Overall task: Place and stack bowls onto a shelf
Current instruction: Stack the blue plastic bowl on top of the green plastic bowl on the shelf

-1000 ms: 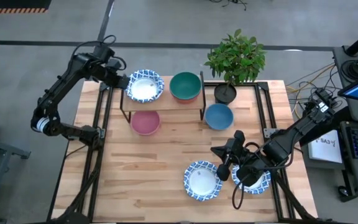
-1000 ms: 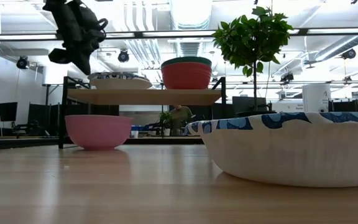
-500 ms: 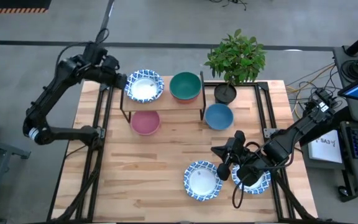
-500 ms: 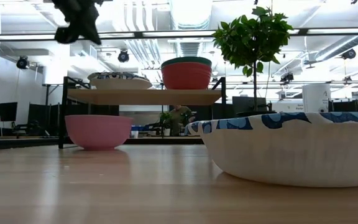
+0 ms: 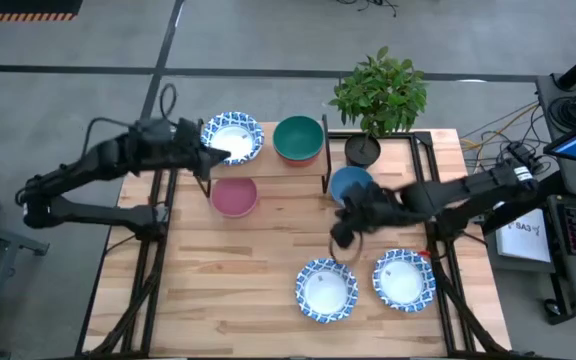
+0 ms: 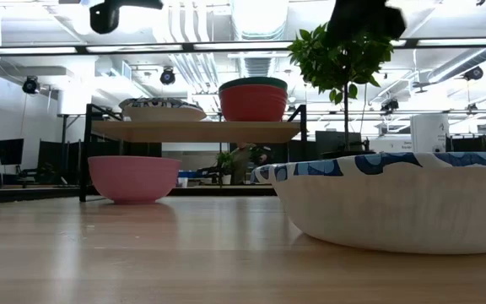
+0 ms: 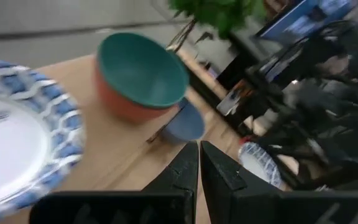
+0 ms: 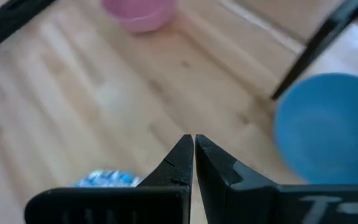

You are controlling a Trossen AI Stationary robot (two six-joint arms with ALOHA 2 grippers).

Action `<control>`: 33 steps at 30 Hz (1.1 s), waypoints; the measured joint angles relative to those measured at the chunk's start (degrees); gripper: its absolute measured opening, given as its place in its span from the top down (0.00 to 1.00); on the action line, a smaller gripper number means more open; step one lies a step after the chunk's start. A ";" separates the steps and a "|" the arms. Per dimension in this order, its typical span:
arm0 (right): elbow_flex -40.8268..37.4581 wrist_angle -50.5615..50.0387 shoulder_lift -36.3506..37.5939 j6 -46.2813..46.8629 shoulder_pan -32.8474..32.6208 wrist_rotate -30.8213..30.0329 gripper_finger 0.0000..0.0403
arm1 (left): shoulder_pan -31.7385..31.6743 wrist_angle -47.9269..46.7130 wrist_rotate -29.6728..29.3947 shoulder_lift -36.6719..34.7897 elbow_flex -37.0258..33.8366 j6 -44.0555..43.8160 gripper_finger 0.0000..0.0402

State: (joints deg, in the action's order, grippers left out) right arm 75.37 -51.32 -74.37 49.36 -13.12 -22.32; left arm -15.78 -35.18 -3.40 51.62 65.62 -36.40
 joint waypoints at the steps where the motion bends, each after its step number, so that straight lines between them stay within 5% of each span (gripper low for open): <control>1: 0.00 -0.21 0.00 -0.84 1.98 0.71 0.98 | 2.47 2.51 -2.09 -0.07 -1.62 -0.49 1.00; 8: 0.00 -4.66 -0.42 -2.75 14.42 6.68 0.98 | 12.74 11.76 -12.81 1.08 -8.81 -3.65 1.00; 18: -0.01 -8.49 -5.76 -9.93 23.92 18.06 0.88 | 13.49 12.81 -18.10 2.32 -9.08 -0.76 1.00; 26: -0.13 -8.63 -12.01 -16.82 25.72 18.28 0.66 | 13.49 12.92 -18.64 2.03 -9.02 1.29 1.00; 33: -0.33 -8.56 -18.77 -20.04 25.38 18.30 0.58 | 13.49 12.92 -18.71 2.07 -9.02 1.29 1.00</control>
State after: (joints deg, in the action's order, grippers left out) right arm 75.05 -59.88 -93.13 29.32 12.26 -4.02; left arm -2.28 -22.26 -22.12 53.69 56.60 -35.11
